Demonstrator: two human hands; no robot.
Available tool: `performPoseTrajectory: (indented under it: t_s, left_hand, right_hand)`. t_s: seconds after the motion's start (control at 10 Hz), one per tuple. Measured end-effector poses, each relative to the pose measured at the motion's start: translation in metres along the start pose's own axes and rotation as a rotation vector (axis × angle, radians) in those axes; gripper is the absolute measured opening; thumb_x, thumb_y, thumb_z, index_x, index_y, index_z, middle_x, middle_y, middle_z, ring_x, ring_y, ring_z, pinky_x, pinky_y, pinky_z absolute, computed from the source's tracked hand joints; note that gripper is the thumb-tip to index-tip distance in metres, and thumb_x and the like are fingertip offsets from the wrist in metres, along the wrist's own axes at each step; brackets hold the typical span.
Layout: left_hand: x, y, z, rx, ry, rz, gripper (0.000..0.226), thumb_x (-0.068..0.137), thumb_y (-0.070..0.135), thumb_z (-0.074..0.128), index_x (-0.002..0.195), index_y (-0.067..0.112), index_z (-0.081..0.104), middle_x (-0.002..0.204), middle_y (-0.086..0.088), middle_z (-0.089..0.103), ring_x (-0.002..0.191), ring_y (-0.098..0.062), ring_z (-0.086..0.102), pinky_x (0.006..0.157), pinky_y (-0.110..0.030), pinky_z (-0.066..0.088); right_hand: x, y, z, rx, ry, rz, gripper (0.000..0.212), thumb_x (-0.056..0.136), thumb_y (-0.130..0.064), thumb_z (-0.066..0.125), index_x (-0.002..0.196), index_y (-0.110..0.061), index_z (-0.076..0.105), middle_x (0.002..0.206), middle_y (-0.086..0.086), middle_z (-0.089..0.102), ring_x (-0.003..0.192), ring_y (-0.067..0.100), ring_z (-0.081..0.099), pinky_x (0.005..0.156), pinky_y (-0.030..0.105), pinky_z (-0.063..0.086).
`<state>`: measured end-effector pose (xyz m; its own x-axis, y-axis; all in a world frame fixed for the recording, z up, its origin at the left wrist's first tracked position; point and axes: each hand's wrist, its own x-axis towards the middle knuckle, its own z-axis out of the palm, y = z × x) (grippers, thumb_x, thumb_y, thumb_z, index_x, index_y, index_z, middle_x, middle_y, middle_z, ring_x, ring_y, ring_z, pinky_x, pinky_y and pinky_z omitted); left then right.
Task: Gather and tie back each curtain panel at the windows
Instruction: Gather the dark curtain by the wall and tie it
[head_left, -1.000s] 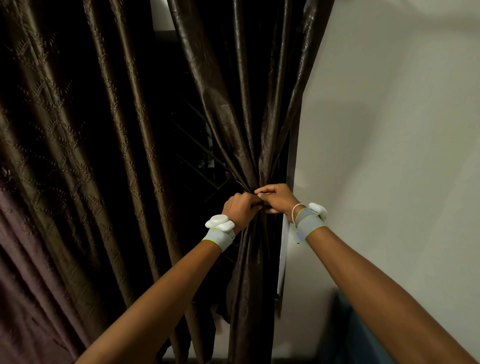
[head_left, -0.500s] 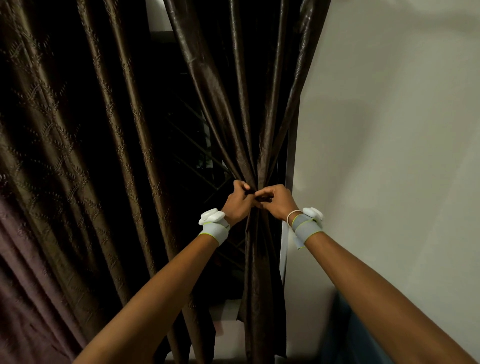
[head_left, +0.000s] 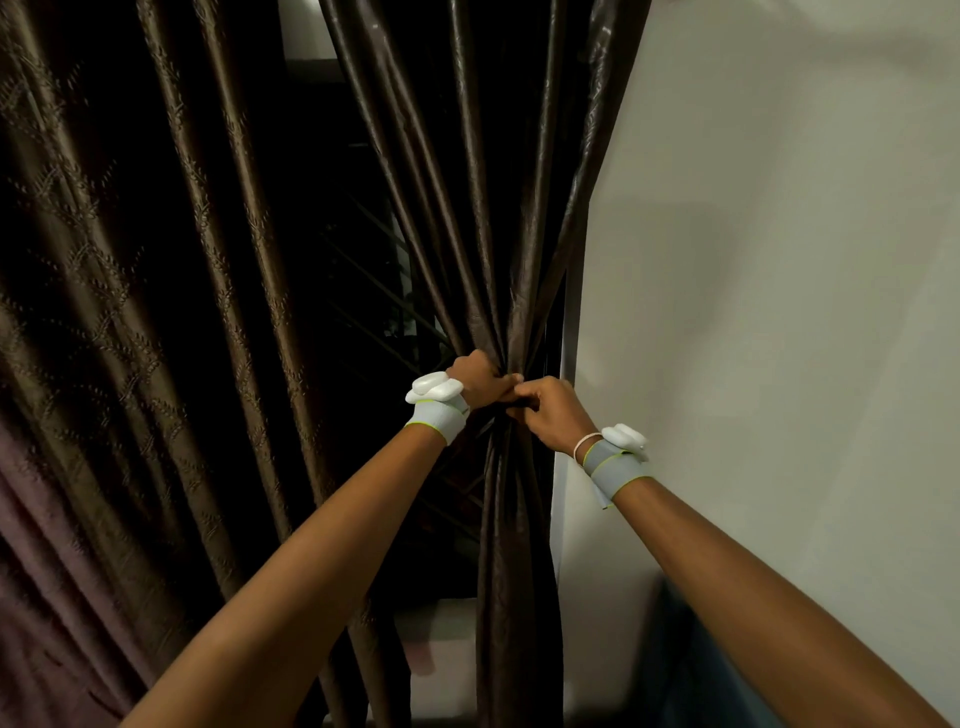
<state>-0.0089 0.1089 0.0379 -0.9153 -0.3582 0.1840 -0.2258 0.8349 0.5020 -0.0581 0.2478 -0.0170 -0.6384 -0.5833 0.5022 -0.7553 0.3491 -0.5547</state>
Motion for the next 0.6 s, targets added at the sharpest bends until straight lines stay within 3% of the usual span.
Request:
performPoseTrajectory:
  t_s: [0.1, 0.2, 0.4, 0.5, 0.6]
  left_hand:
    - [0.003, 0.002, -0.004, 0.067, -0.042, -0.024, 0.054, 0.084, 0.050, 0.066, 0.116, 0.006, 0.064, 0.117, -0.017, 0.065, 0.111, -0.036, 0.061, 0.086, -0.035, 0.048]
    - [0.010, 0.002, -0.008, 0.129, -0.137, -0.044, 0.038, 0.080, 0.035, 0.071, 0.106, 0.006, 0.069, 0.107, -0.015, 0.070, 0.105, -0.034, 0.065, 0.089, -0.036, 0.053]
    - [0.006, 0.006, -0.011, 0.172, -0.182, -0.022, 0.025, 0.076, 0.020, 0.069, 0.098, 0.008, 0.066, 0.098, -0.013, 0.067, 0.100, -0.034, 0.065, 0.089, -0.040, 0.054]
    - [0.008, 0.006, -0.012, 0.201, -0.212, -0.010, 0.013, 0.079, 0.019, 0.068, 0.077, 0.008, 0.061, 0.078, -0.009, 0.061, 0.087, -0.032, 0.063, 0.076, -0.036, 0.052]
    - [0.006, 0.006, -0.015, 0.242, -0.223, 0.017, 0.021, 0.081, 0.022, 0.067, 0.068, 0.006, 0.060, 0.071, -0.011, 0.061, 0.079, -0.030, 0.061, 0.065, -0.034, 0.046]
  right_hand:
    - [-0.003, -0.006, 0.001, -0.021, -0.035, -0.055, 0.029, 0.081, -0.008, 0.063, 0.105, -0.019, 0.075, 0.113, 0.002, 0.072, 0.111, 0.020, 0.065, 0.099, 0.033, 0.050]
    - [-0.009, -0.011, -0.001, -0.068, -0.072, -0.115, 0.031, 0.085, -0.006, 0.066, 0.111, -0.021, 0.073, 0.120, -0.001, 0.069, 0.115, 0.017, 0.062, 0.102, 0.026, 0.047]
    - [-0.015, -0.014, -0.002, -0.128, -0.080, -0.117, 0.032, 0.087, -0.011, 0.065, 0.114, -0.027, 0.071, 0.117, 0.001, 0.071, 0.113, 0.022, 0.064, 0.098, 0.028, 0.049]
    - [-0.015, -0.015, -0.002, -0.126, -0.099, -0.112, 0.033, 0.087, -0.011, 0.065, 0.116, -0.027, 0.070, 0.118, 0.001, 0.070, 0.114, 0.021, 0.063, 0.099, 0.030, 0.049]
    - [-0.019, -0.015, -0.001, -0.127, -0.103, -0.137, 0.035, 0.085, -0.010, 0.066, 0.117, -0.024, 0.069, 0.118, 0.002, 0.070, 0.112, 0.022, 0.064, 0.098, 0.033, 0.051]
